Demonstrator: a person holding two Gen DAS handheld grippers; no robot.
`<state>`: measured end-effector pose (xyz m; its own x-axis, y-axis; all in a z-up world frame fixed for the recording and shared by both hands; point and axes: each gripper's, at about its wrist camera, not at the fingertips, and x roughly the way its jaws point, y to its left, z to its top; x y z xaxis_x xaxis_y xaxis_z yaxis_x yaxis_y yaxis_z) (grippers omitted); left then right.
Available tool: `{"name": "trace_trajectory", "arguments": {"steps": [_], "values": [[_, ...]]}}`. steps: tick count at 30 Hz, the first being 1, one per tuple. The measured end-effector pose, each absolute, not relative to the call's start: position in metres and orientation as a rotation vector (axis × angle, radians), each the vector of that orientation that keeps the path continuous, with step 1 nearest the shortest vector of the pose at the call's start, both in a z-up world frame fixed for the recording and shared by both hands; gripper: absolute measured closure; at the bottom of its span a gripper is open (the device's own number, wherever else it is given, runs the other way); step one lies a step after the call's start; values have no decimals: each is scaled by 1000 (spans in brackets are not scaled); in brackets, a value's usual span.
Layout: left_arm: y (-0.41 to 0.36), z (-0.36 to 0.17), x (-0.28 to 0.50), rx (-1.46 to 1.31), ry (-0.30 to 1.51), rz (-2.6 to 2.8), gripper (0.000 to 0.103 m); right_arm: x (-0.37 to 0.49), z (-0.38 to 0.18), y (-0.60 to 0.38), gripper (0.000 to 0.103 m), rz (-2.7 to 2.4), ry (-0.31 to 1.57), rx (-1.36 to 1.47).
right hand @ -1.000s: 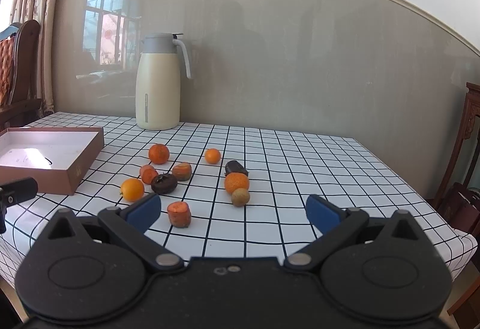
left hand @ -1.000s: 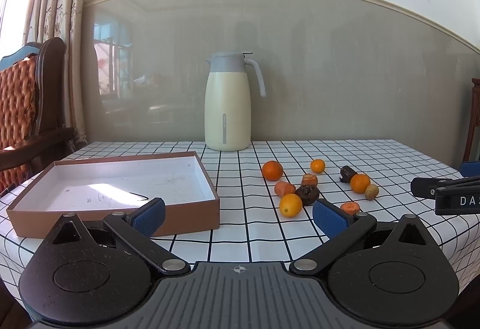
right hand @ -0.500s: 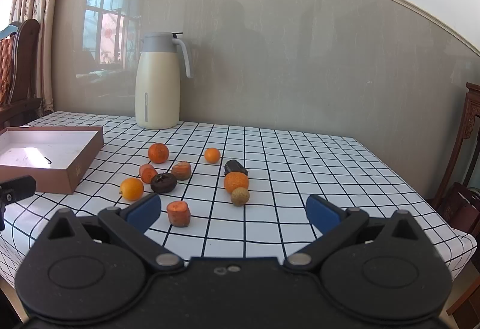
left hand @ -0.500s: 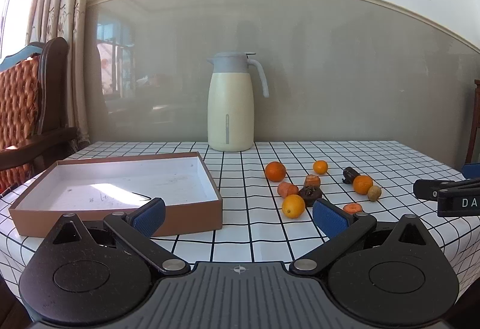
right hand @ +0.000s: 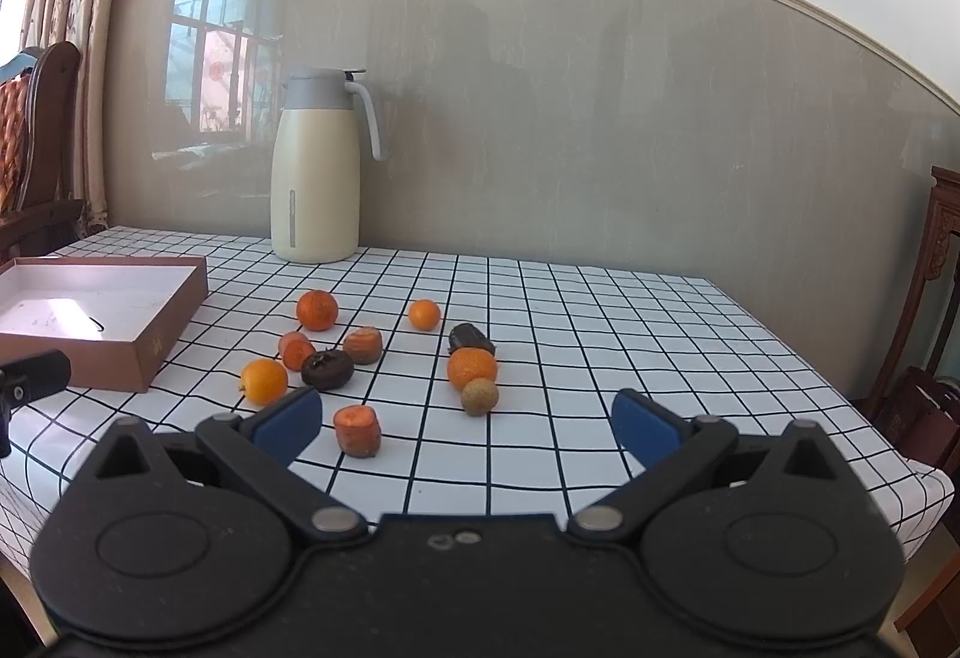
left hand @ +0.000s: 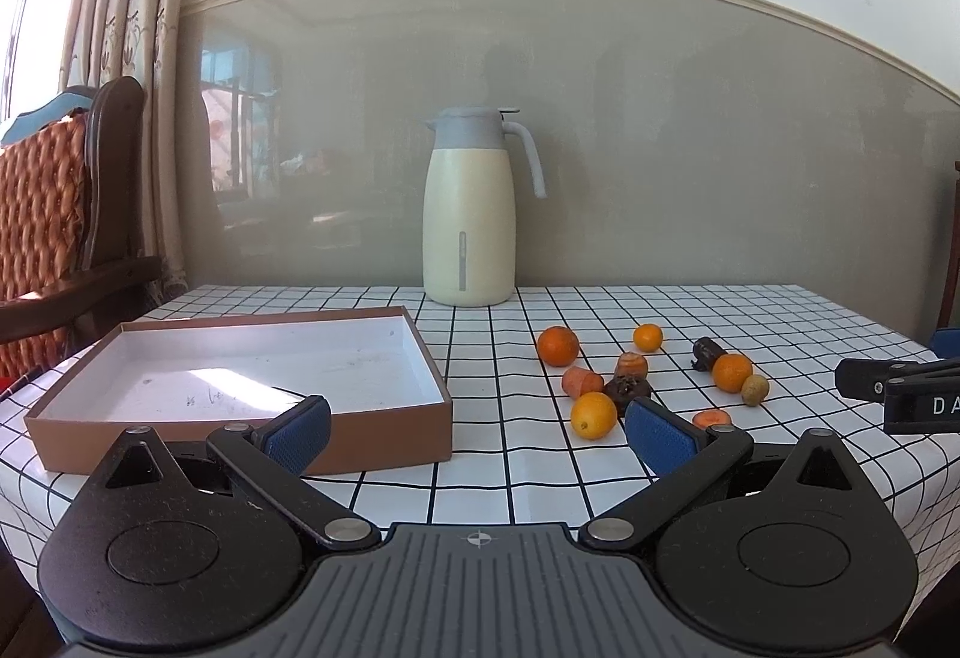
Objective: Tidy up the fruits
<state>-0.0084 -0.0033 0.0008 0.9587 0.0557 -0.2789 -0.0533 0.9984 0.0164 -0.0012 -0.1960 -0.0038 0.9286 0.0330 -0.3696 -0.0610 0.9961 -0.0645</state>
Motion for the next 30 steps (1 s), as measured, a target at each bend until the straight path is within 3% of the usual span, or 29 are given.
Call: {"name": "trace_trajectory", "arguments": {"steps": [6,7,9,11,13,14,15,20,30], "values": [[-10,1,-5,35,291,23,3,0,-3,-200,7,89,380,-46],[-11,1,-3,38,298,13,25,1,-2,-200,9,102,386,-45],[-13,0,4,46,337,6,42,3,-1,-200,13,126,382,-44],[-16,-1,11,36,341,-9,42,9,0,-199,14,128,379,-56],[-21,-1,18,44,333,-33,42,18,-1,-199,24,128,386,-67],[-25,-3,23,55,337,-43,42,23,-2,-199,36,125,395,-72],[-28,-4,27,62,340,-50,42,29,-4,-199,40,122,408,-77],[-39,-15,44,64,368,-87,47,40,-13,-202,44,124,439,-67],[-45,-27,71,44,405,-115,48,65,-33,-171,55,211,529,-164]]}}
